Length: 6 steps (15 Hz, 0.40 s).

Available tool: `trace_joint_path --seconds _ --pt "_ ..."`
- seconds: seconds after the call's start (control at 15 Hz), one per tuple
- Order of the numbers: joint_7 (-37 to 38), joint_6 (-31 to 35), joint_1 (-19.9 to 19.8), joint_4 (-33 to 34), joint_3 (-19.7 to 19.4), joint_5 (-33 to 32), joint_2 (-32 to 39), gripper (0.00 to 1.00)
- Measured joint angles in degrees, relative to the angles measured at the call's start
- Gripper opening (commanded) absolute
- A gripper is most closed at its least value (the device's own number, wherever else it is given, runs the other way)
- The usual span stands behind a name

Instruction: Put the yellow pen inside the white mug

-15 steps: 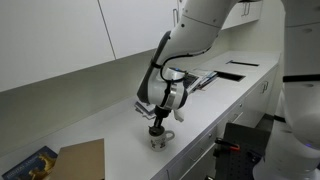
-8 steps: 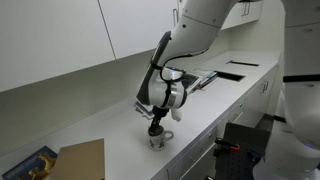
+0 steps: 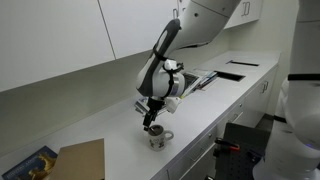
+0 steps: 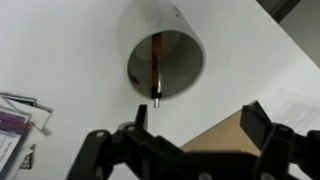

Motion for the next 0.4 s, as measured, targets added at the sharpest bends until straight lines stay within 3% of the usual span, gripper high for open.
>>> trace_joint_path --seconds 0.13,0.4 --pt "6.9 -3.0 0.0 0.0 -1.0 -6.9 -2.0 1.00" --pt "26.2 -12.7 0.0 0.2 -4.5 -30.6 -4.3 1.00"
